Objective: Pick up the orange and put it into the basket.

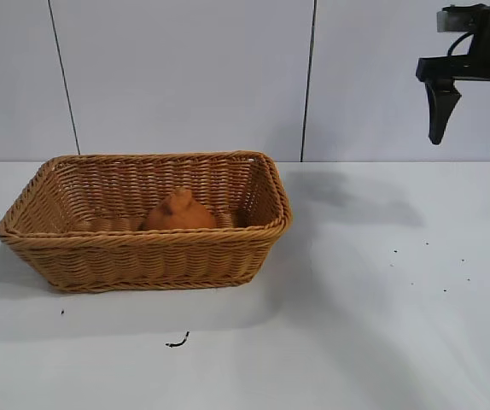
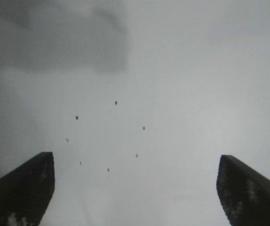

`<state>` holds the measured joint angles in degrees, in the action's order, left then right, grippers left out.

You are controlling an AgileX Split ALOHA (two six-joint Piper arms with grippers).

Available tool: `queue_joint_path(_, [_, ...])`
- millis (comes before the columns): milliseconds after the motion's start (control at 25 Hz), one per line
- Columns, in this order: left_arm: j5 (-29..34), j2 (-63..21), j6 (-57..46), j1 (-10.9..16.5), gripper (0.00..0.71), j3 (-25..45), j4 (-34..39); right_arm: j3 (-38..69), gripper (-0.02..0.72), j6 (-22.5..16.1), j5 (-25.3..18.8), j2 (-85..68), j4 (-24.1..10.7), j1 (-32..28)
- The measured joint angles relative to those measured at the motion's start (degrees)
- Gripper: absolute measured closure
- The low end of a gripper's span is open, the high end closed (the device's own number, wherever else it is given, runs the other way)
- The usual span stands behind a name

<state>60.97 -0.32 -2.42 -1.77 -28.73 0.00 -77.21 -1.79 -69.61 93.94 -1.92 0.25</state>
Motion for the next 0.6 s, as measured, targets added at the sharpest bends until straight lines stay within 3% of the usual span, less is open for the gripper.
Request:
queue_joint_path(360, [0.00, 0.00, 0.00, 0.00, 0.044, 0.00, 0.00, 26.24, 0.065, 1.10, 0.20, -27.76, 1.92, 0.00])
queue_joint_path(480, [0.00, 0.00, 0.00, 0.00, 0.044, 0.00, 0.00, 33.23, 0.065, 2.88, 2.69, -36.09, 1.92, 0.00])
queue_joint_path(600, [0.00, 0.00, 0.00, 0.00, 0.044, 0.00, 0.00, 41.10, 0.065, 5.01, 8.00, -47.66, 2.62, 0.00])
